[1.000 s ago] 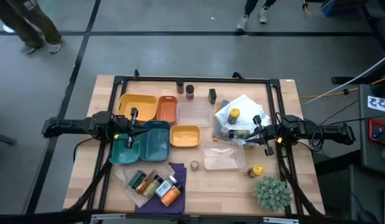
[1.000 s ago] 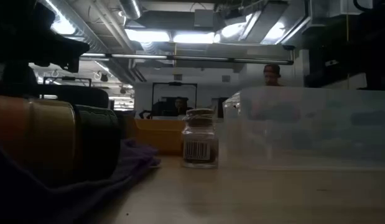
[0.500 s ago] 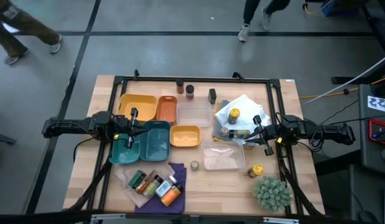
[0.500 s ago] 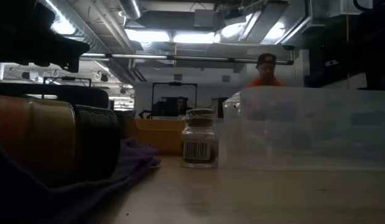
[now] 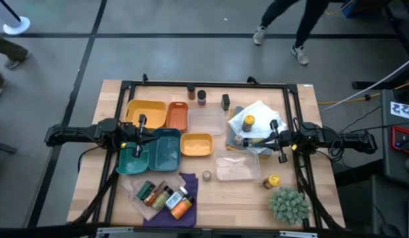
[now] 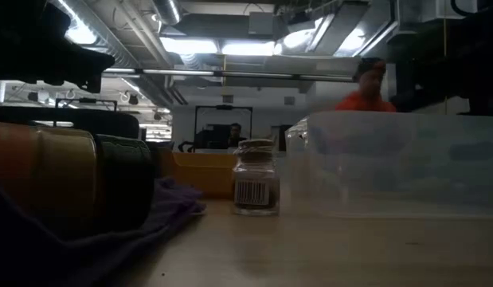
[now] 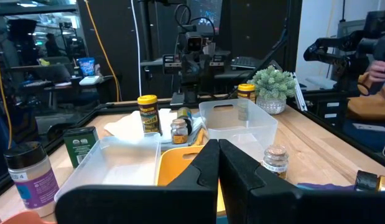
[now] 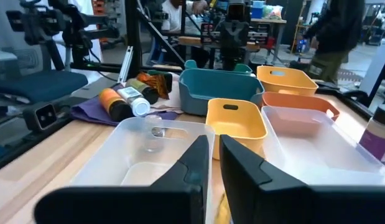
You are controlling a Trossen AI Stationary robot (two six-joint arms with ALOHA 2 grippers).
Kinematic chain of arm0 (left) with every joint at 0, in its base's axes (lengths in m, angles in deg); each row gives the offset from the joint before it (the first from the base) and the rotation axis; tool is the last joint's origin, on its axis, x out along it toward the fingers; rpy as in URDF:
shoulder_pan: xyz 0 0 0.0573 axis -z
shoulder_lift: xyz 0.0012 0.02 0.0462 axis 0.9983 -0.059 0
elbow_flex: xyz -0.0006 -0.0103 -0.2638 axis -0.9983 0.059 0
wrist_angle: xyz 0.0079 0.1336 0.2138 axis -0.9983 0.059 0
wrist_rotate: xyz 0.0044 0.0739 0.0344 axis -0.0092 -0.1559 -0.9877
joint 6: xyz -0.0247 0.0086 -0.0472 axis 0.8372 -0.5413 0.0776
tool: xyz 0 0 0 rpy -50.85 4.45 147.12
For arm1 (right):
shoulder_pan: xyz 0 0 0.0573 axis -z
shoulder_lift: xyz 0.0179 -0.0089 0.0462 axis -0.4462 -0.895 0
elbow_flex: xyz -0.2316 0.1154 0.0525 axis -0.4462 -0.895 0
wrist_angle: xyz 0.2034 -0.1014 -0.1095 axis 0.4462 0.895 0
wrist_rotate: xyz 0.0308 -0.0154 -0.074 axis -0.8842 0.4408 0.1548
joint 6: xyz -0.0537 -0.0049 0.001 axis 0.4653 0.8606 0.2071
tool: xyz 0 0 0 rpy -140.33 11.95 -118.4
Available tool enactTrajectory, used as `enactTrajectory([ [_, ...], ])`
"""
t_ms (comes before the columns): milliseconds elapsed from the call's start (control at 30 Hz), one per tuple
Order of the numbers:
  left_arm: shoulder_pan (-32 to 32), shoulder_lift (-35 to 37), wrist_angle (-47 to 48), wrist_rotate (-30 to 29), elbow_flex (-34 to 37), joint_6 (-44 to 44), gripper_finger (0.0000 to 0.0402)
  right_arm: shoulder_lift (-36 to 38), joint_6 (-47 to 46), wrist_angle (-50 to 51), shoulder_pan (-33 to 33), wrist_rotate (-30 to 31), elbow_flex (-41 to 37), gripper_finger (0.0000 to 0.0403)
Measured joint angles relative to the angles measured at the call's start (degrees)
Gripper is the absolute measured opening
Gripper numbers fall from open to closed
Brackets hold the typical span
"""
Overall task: Sort spices by type
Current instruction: Put the top yellow spice bottle into the top transparent bin
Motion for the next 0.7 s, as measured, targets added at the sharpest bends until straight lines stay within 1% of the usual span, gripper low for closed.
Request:
enactTrajectory([
  [333,-0.01,0.0,-0.01,-0.01,0.0,0.0,0.0,-0.01,-0.57,-1.11,0.04,4.61,-0.01,0.0042],
  [533,0.0,0.0,-0.01,0.0,0.01,-0.01,0.0,0.0,-4.14,-8.74,0.04,9.2,-0.02,0.0042],
  [700,0.01,0.0,-0.01,-0.01,0.01,-0.01,0.0,0.0,-7.01,-14.58,0.04,9.68,-0.02,0.0042],
])
